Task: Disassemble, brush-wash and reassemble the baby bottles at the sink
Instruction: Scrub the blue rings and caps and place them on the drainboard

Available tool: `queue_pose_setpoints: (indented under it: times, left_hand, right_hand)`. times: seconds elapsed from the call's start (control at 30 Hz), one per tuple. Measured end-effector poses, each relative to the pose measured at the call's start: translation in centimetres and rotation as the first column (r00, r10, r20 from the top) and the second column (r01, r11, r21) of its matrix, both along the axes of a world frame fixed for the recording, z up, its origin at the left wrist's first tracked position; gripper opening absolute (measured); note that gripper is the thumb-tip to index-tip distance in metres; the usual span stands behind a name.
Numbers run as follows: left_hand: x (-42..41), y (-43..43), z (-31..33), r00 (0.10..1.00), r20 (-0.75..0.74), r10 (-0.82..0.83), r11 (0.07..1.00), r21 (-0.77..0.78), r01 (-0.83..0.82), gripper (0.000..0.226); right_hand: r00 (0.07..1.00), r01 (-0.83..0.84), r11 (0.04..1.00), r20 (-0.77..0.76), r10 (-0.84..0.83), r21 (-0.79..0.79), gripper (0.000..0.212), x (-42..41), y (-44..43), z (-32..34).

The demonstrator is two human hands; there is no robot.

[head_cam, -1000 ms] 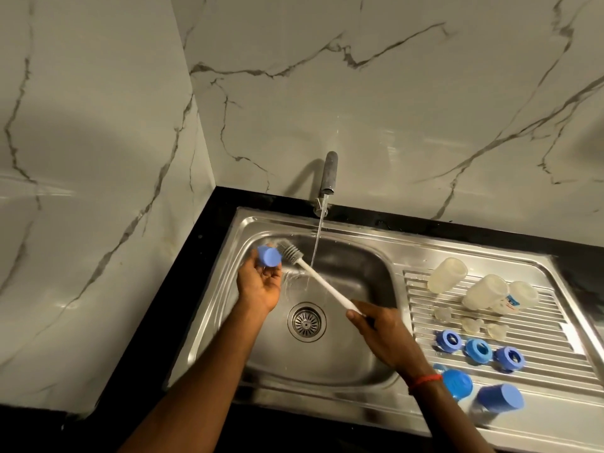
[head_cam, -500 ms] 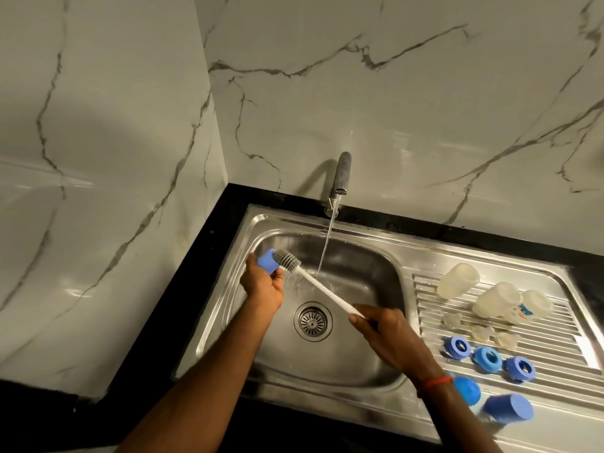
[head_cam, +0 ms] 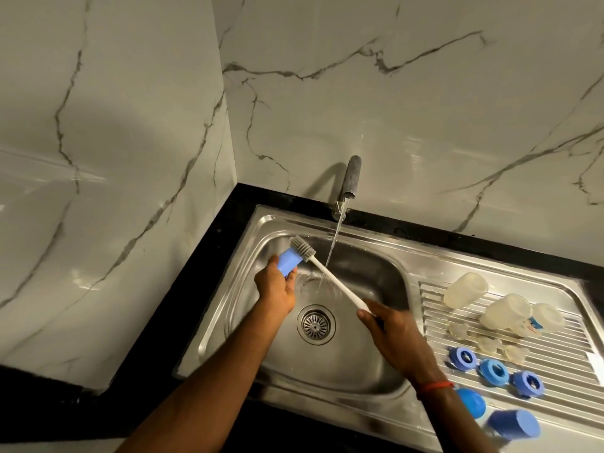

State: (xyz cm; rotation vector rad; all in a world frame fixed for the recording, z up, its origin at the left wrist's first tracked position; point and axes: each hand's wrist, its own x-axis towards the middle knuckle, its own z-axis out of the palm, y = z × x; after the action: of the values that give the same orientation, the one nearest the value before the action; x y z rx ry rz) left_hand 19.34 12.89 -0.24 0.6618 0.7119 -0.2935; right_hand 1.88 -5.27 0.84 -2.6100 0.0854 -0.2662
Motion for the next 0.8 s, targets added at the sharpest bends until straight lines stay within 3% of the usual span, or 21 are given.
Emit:
queue_pose_setpoints:
  times: [0.1, 0.33, 0.5, 0.67, 0.73, 0.8]
  left_hand:
    - [-0.9, -1.0, 0.5, 0.998, 0.033, -0.062, 0.997, -0.047, 0.063, 0.033]
    - [0.6, 0.6, 1.0, 0.999, -0.003, 0.048, 0.995, -0.088, -0.048, 0.036]
    - [-1.2, -0.7, 1.3, 1.0, 0.013, 0.018, 0.993, -0.12, -0.016, 0.035]
    - [0.4, 0.3, 1.3, 0.997, 0.007, 0.072, 0.992, -0.105, -0.071, 0.027]
    - [0.2, 0.4, 1.4, 0.998, -0.031, 0.058, 0.995, -0.08, -0.06, 0.017]
    - [-0.9, 0.0, 1.4, 0.998, -0.055, 0.034, 0.995, -0.09, -0.039, 0.025]
  right_hand:
    - [0.996, 0.091, 0.984, 0.032, -0.087, -0.15, 0.025, 1.5, 1.7, 0.2]
    - [0.999, -0.015, 0.997, -0.044, 0.011, -0.081, 0.042, -0.1, 2.5, -0.4]
    - [0.996, 0.082, 0.986, 0.054, -0.075, -0.142, 0.023, 2.3, 2.4, 0.2]
    - [1.0, 0.002, 0.993, -0.008, -0.003, -0.117, 0.041, 0.2, 3.4, -0.5]
    - [0.999, 0.047, 0.994, 0.012, -0.046, -0.103, 0.039, -0.1, 2.6, -0.9]
    - [0.995, 0.094, 0.99, 0.046, -0.09, -0.109, 0.032, 0.8, 2.3, -0.8]
